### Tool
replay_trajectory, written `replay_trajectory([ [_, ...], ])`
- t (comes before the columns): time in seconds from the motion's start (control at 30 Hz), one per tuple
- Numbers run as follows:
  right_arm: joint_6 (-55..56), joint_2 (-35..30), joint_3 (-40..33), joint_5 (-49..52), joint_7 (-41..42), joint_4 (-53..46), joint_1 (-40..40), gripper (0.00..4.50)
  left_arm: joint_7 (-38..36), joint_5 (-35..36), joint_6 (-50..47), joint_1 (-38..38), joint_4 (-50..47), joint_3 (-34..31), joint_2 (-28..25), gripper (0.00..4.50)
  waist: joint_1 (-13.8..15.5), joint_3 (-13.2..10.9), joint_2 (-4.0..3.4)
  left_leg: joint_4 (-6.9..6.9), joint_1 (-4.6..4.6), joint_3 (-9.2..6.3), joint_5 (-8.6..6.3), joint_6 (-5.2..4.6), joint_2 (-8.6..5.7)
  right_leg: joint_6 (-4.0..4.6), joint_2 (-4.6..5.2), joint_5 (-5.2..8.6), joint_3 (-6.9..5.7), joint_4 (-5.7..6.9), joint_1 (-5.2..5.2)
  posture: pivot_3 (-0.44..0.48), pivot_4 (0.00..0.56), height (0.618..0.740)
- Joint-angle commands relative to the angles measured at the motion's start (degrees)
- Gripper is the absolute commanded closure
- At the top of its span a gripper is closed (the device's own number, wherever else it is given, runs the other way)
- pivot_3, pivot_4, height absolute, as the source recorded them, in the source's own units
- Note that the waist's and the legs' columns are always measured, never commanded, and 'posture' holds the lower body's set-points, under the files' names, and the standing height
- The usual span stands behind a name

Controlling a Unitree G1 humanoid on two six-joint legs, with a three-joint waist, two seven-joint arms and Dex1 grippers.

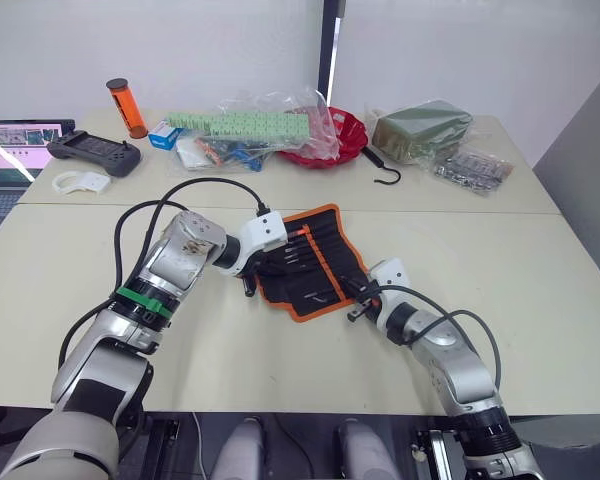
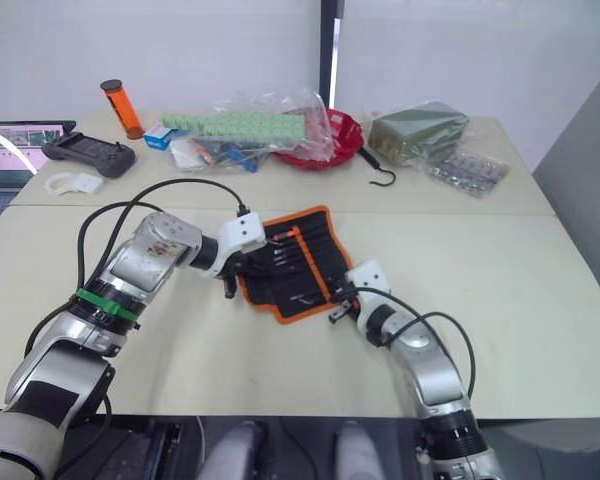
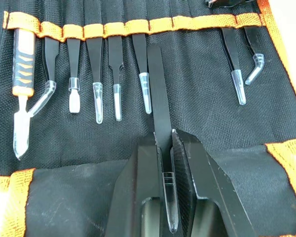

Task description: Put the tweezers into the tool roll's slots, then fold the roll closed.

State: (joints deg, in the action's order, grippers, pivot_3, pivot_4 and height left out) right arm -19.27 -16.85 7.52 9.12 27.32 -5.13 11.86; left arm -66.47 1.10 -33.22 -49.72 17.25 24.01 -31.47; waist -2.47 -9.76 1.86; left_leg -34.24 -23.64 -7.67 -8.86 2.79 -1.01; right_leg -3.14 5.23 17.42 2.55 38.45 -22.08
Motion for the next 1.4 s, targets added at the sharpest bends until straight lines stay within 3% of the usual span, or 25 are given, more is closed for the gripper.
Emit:
replay_trajectory([
  [0.03, -0.91, -0.45, 0.17, -0.9, -0.02, 0.78, -0.57, 4.5, -0.02, -0.11, 0.91, -0.11, -0.48, -0.32, 1.15, 4.46, 0.03, 0.0, 0.0, -0.01, 0.0, 0.0, 0.0, 0.0, 0.0, 0.0, 0.0, 0.0, 0.0, 0.01, 0.0, 0.0, 0.15, 0.74],
  [0.77, -1.51, 0.15, 0.84, -0.88, -0.21, 0.28, -0.82, 4.5, 6.85, -5.8, 15.32, -6.52, 18.08, -0.65, 14.07, 4.46, 0.18, 0.01, 0.01, -0.29, -0.08, -0.01, -0.01, -0.02, -0.04, -0.03, 0.01, 0.01, 0.0, 0.18, 0.01, 0.0, 0.15, 0.74],
  [1.27, -1.13, 0.46, 1.42, -1.46, 0.39, 0.24, -1.62, 4.5, 9.93, -7.8, 20.85, -8.5, 24.86, -2.22, 18.43, 4.46, 0.55, 0.01, 0.01, -0.55, -0.09, -0.04, -0.03, -0.04, -0.12, -0.1, 0.04, 0.03, -0.01, 0.33, 0.08, 0.0, 0.15, 0.74],
  [1.33, -0.96, 0.51, 1.49, -1.53, 0.48, 0.59, -1.38, 4.5, 8.83, -7.15, 18.44, -8.45, 23.93, -3.06, 17.84, 3.57, 0.55, 0.01, 0.01, -0.58, -0.08, -0.05, -0.03, -0.04, -0.13, -0.12, 0.04, 0.03, -0.01, 0.33, 0.1, 0.0, 0.15, 0.74],
  [1.4, -0.76, 0.43, 1.51, -1.56, 0.67, 0.87, -1.26, 4.5, 7.06, -6.74, 16.34, -7.63, 21.21, -3.28, 16.88, 2.96, 0.36, 0.01, 0.01, -0.58, -0.08, -0.05, -0.03, -0.04, -0.13, -0.12, 0.04, 0.03, -0.01, 0.35, 0.1, 0.0, 0.15, 0.74],
])
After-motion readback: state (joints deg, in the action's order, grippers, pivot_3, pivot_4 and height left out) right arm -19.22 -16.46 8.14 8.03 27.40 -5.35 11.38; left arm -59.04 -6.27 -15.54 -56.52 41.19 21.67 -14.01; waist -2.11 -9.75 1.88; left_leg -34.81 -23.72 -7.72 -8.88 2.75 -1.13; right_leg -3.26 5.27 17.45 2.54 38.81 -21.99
